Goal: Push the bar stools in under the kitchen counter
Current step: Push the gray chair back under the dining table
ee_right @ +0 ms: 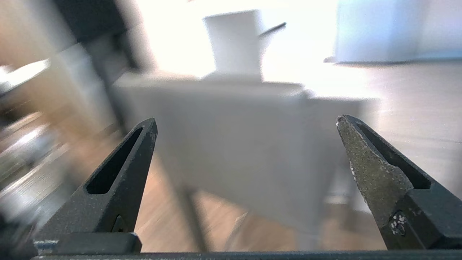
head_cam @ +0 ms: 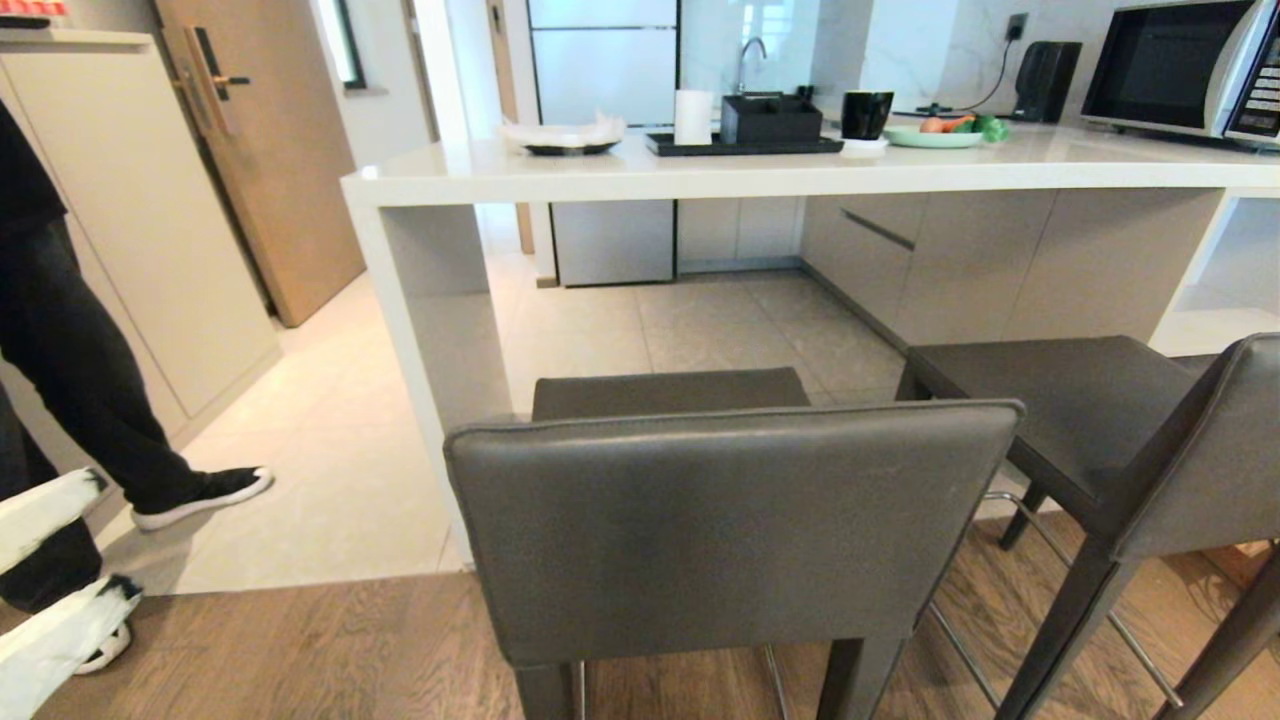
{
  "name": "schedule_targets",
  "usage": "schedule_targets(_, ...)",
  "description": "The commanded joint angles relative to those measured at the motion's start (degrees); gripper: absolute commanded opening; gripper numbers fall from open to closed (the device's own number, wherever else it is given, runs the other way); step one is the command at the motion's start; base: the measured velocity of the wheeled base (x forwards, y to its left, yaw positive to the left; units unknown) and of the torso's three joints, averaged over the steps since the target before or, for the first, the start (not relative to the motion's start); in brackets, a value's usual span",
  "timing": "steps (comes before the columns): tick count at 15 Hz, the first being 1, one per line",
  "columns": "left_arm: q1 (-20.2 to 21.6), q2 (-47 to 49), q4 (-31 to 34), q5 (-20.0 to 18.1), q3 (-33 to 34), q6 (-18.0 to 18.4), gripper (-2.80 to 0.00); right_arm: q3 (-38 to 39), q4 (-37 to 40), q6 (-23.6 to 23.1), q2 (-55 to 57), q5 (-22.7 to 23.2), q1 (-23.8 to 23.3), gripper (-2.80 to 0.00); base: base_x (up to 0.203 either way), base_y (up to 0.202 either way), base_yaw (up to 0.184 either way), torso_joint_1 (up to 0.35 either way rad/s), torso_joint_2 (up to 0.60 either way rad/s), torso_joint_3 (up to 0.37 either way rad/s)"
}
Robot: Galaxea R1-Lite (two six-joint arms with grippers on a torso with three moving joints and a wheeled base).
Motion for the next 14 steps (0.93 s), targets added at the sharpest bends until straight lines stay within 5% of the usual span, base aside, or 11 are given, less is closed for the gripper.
schedule_targets(1, 6.43, -15.21, 23.85, 0.10, -4.57, 0.97, 0.00, -5.76, 16.74, -1.55, -12.69, -13.95, -1.78, 0.00, 0.000, 0.000, 0.000, 0.000, 0.00, 0.000)
schedule_targets(4, 18.59, -15.40, 29.93, 4.57, -8.97, 6.62, 0.00, -8.09, 20.22, -9.31, -13.56, -35.22, -2.45, 0.00, 0.000, 0.000, 0.000, 0.000, 0.00, 0.000)
schedule_targets(7, 22.27, -10.29, 30.46, 10.07, -15.99, 8.12, 0.00, -13.13, 26.54, -11.35, -13.73, -41.09, -2.41, 0.00, 0.000, 0.000, 0.000, 0.000, 0.00, 0.000)
schedule_targets(9, 20.06, -10.01, 31.50, 10.16, -17.07, 7.44, 0.00, -15.91, 30.42, -11.42, -14.25, -44.20, -2.11, 0.00, 0.000, 0.000, 0.000, 0.000, 0.00, 0.000)
schedule_targets(14, 6.47, -11.27, 43.10, 10.44, -23.70, 5.90, 0.00, -19.55, 36.77, -11.40, -15.98, -48.31, 0.66, 0.00, 0.000, 0.000, 0.000, 0.000, 0.00, 0.000)
